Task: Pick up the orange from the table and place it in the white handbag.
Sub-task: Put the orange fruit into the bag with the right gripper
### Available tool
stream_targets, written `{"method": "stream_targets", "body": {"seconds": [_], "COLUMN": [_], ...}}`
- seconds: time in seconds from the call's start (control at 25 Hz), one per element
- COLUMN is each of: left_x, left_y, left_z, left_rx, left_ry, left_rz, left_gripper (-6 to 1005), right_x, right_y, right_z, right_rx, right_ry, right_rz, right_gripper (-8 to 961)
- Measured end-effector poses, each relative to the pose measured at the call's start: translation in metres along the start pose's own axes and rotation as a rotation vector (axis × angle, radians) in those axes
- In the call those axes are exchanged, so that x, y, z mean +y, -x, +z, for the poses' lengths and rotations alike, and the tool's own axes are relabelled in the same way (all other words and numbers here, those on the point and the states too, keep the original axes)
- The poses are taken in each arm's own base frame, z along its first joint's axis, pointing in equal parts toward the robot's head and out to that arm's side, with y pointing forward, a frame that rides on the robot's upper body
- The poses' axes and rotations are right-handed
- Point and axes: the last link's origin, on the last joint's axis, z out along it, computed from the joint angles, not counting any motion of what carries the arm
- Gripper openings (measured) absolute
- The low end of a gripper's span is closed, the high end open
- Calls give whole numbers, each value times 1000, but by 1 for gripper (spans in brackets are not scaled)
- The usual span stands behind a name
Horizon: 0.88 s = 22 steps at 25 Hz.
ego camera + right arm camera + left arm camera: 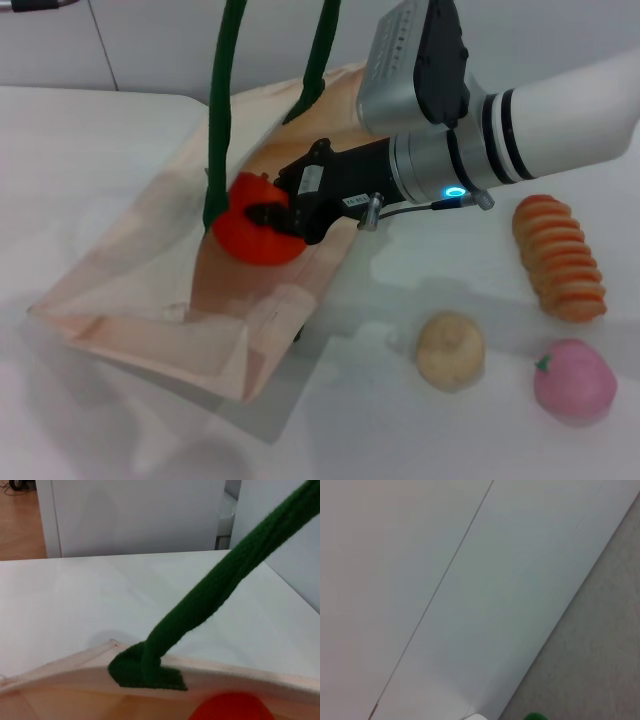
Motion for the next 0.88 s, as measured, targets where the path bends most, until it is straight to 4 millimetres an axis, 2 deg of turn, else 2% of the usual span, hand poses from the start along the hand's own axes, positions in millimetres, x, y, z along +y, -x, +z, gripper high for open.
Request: {"method": "stream_targets", "body": {"seconds": [0.12, 0.32, 0.76, 0.88], "left_x": [0, 0, -2, -2], "left_y": [0, 0, 1, 2], "left_z": [0, 0, -3, -4], "left_rx": [0, 0, 1, 2], "left_ry": [0, 0, -7, -9], "left_rz": [0, 0, -4, -5], "left_gripper": [100, 99, 100, 101], "right_x": [1, 2, 0, 0], "right_y": [0, 0, 1, 1], "right_z": [0, 0, -1, -2], "right_rx": [0, 1, 3, 3], "right_ry": [4, 10, 8, 6], "right_rz": [-5, -16, -19, -14], "right_gripper": [101, 202, 331, 450]}}
